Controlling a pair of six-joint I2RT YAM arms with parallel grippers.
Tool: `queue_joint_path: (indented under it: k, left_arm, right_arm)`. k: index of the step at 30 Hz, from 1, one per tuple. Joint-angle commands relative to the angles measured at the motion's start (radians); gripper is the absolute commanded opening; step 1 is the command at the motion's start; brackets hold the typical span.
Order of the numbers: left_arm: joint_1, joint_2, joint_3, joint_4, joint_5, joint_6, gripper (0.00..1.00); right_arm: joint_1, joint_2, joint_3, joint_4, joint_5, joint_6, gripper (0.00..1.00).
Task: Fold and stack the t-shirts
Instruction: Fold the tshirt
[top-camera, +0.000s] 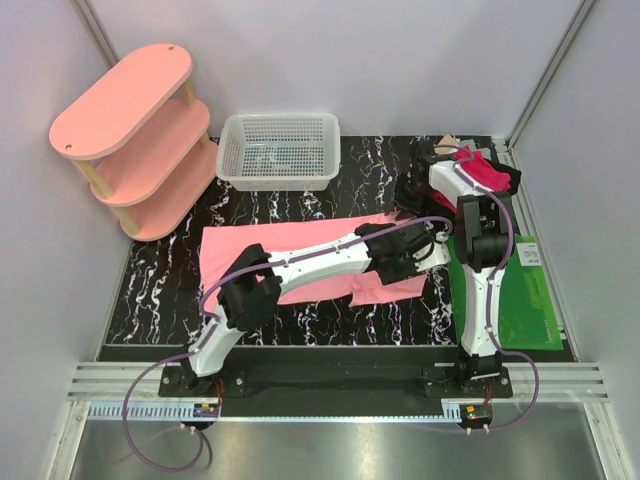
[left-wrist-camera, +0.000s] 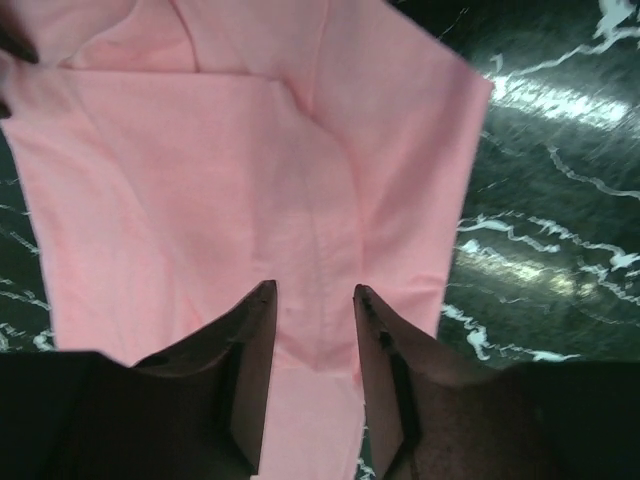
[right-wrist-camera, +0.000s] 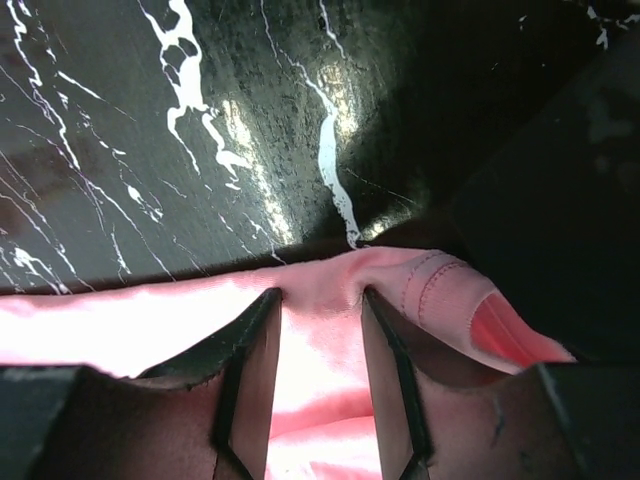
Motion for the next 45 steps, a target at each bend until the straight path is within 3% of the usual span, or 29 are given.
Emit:
queue_joint_path:
  k: [1,6,9,10,18,24,33,36,37,39,41,45]
  left_arm:
    - [-0.002,-0.032,-0.051,0.117,0.084,-0.061,0.46]
    - [0.011,-0.010,-0.096,0.210,0.085,-0.111,0.53]
    - [0.042,0.012,-0.088,0.231,0.119,-0.179,0.69]
    - [0.048,0.017,-0.082,0.240,0.119,-0.188,0.78]
    - [0.067,0.024,-0.070,0.286,0.106,-0.208,0.87]
    - [0.068,0.063,-0.053,0.283,0.170,-0.231,0.76]
    - [0.061,0.087,-0.056,0.282,0.170,-0.228,0.72]
    - [0.065,0.102,-0.039,0.282,0.165,-0.227,0.57]
    - [0.070,0.110,-0.028,0.282,0.168,-0.227,0.46]
    - [0.076,0.118,-0.019,0.286,0.172,-0.224,0.35]
    - [0.087,0.129,-0.010,0.288,0.168,-0.214,0.29]
    - [0.099,0.139,-0.011,0.291,0.159,-0.201,0.28]
  right_arm:
    - [-0.013,0.061,0.000,0.028,-0.031,0.005,0.45]
    - [-0.015,0.058,-0.009,0.043,-0.080,0.015,0.44]
    - [-0.016,0.049,-0.023,0.048,-0.092,0.018,0.43]
    - [-0.016,0.047,-0.026,0.049,-0.094,0.020,0.42]
    - [-0.016,0.030,-0.054,0.063,-0.118,0.023,0.40]
    - [-0.016,0.012,-0.075,0.069,-0.112,0.026,0.38]
    - [-0.015,0.004,-0.083,0.075,-0.126,0.035,0.31]
    - [-0.016,-0.007,-0.098,0.078,-0.126,0.034,0.30]
    - [-0.015,-0.010,-0.107,0.078,-0.124,0.034,0.30]
    - [-0.015,-0.019,-0.115,0.083,-0.124,0.035,0.30]
    - [-0.016,-0.025,-0.129,0.086,-0.124,0.034,0.29]
    - [-0.016,-0.036,-0.147,0.092,-0.124,0.034,0.29]
